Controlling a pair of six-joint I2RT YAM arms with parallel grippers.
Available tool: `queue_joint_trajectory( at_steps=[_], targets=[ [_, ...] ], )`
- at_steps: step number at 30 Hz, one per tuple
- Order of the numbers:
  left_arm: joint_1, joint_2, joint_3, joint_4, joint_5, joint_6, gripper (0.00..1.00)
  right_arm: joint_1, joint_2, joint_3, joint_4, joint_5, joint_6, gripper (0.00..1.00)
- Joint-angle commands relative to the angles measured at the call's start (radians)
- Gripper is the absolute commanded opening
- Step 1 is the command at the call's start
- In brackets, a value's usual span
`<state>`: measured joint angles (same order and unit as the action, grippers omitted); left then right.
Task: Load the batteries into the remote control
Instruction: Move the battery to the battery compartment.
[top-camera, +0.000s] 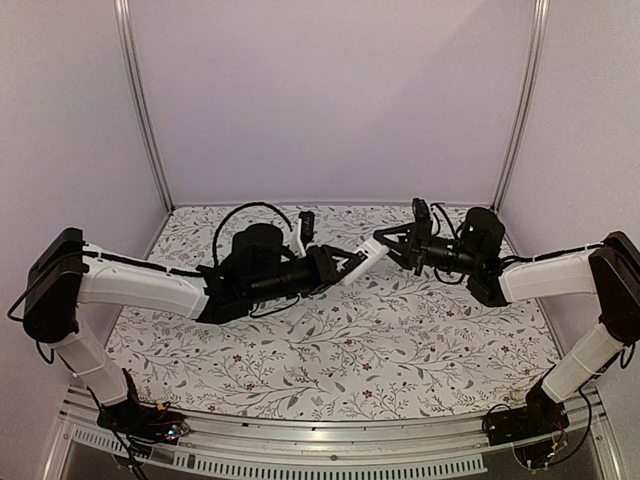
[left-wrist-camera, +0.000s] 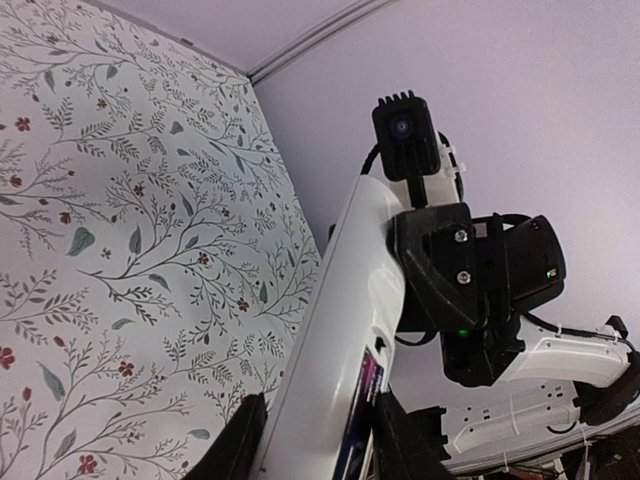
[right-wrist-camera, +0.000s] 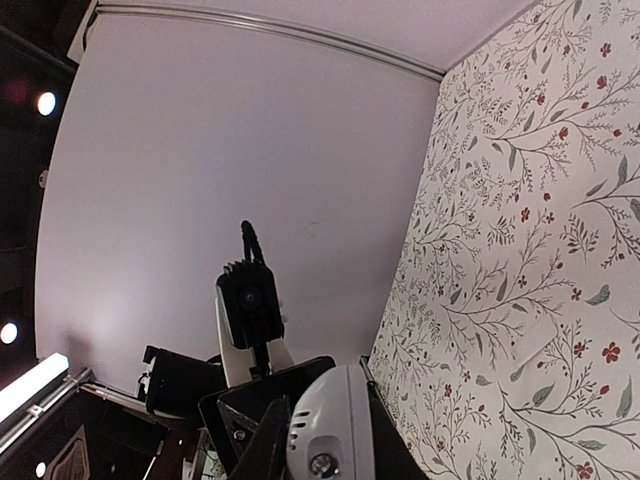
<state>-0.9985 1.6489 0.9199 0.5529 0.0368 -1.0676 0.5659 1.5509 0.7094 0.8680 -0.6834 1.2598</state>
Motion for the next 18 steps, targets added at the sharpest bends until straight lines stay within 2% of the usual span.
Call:
queue_joint_trajectory(
  at_steps=[1, 3, 4, 8, 10, 13, 15, 18],
  targets=[
    [0.015, 0.009, 0.075, -0.281, -0.034, 0.087, 0.34, 0.008, -0.037, 0.022, 0.024, -0.024, -0.023, 0.0],
    [0.019, 0.01, 0.079, -0.296, -0.034, 0.101, 0.35, 0.009, -0.037, 0.022, 0.023, -0.027, -0.023, 0.0],
    [0.023, 0.006, 0.069, -0.272, -0.023, 0.109, 0.4, 0.009, -0.038, 0.022, 0.022, -0.027, -0.025, 0.0],
    [0.056, -0.043, 0.061, -0.237, 0.047, 0.187, 0.68, 0.002, -0.03, 0.012, 0.018, -0.028, -0.033, 0.0],
    [0.078, -0.086, 0.063, -0.265, 0.055, 0.234, 0.77, -0.006, -0.021, 0.002, 0.017, -0.033, -0.037, 0.0],
    [0.113, -0.157, 0.065, -0.328, 0.068, 0.324, 0.85, -0.026, -0.011, -0.018, 0.01, -0.041, -0.047, 0.0],
    [0.133, -0.207, 0.069, -0.41, 0.069, 0.403, 0.87, -0.042, -0.011, -0.028, -0.026, -0.045, -0.07, 0.0],
    [0.153, -0.265, 0.079, -0.608, 0.027, 0.526, 0.87, -0.053, -0.008, -0.04, -0.095, -0.052, -0.134, 0.0]
  ],
)
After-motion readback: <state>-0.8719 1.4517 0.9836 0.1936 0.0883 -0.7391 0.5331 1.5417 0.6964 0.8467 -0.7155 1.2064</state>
